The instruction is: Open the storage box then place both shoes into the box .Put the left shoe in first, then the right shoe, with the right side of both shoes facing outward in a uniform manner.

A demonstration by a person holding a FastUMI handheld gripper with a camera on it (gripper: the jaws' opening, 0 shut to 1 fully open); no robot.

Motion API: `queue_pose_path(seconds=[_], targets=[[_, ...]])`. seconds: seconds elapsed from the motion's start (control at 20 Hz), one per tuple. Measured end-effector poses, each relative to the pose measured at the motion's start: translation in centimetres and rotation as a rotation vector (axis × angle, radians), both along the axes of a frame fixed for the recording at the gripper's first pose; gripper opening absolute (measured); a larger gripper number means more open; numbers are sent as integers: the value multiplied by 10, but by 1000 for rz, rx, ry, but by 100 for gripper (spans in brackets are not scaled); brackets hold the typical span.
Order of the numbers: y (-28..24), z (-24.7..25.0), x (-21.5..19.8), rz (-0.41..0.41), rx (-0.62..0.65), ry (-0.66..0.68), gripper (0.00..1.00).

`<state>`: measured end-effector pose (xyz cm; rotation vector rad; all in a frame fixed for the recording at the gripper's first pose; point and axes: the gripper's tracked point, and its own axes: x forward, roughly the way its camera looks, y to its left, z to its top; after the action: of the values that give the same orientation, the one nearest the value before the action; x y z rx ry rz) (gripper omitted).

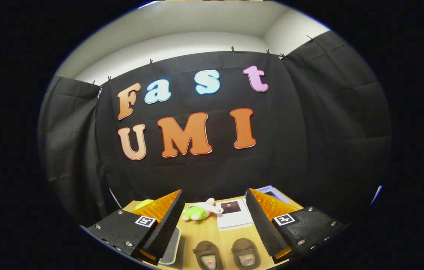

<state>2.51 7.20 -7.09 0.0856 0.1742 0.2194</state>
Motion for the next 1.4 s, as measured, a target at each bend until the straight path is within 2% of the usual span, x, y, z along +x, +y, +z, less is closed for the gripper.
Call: queue_pose_path(seconds=[0.35, 0.75, 0.95, 1.15, 1.3, 1.4], targets=[[50, -107, 1, 184, 241, 330, 98], [96, -201, -11, 325, 536, 621, 98], [114, -236, -14, 361, 633, 719, 98], [127, -259, -21, 408, 645, 787, 98], [143, -255, -30, 483, 724, 813, 98], [150, -258, -32, 503, 732, 825, 98]])
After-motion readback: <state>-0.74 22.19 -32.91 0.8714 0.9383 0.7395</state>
